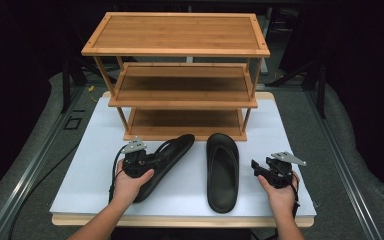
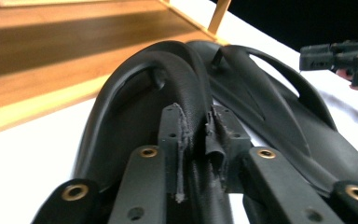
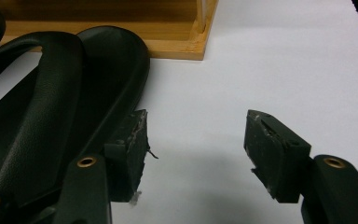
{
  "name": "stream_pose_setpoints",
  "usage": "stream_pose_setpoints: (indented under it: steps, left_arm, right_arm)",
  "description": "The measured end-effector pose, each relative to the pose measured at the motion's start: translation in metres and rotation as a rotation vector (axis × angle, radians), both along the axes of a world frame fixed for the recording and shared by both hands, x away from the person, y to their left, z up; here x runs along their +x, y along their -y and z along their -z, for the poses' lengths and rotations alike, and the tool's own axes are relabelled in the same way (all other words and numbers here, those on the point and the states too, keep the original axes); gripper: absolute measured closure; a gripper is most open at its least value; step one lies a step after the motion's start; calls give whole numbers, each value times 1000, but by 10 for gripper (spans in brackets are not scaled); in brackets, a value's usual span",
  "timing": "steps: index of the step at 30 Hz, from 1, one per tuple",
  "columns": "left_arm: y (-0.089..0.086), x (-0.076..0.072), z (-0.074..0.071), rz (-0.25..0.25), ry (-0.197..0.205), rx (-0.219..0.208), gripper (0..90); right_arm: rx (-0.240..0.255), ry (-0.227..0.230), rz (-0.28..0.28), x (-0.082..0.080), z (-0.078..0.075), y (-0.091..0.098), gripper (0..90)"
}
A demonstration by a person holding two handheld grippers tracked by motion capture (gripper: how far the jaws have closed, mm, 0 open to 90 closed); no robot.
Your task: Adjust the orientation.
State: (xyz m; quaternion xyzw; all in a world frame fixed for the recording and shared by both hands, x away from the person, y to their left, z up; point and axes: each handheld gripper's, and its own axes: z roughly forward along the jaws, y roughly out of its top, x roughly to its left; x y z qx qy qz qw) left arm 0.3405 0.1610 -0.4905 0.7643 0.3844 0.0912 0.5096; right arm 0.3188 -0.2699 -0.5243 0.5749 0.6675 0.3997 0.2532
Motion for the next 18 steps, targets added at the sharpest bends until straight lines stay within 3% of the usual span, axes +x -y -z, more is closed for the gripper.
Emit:
stream_pose_setpoints:
  steps: [6, 9, 13, 18]
  left_arm:
    - [-16, -13, -11, -45, 49, 43, 804]
    - [-24, -18, -12, -63, 37, 66, 809]
    - [-26, -17, -1, -82, 0, 73, 807]
    - [-17, -10, 14, -55, -32, 104, 802]
  right_arm:
    - [8, 1, 0, 0, 0, 0, 396]
    - [6, -1, -8, 0, 0, -1, 393]
    - [-3, -6, -10, 1, 1, -2, 381]
    - [-11, 14, -9, 0, 0, -4, 345]
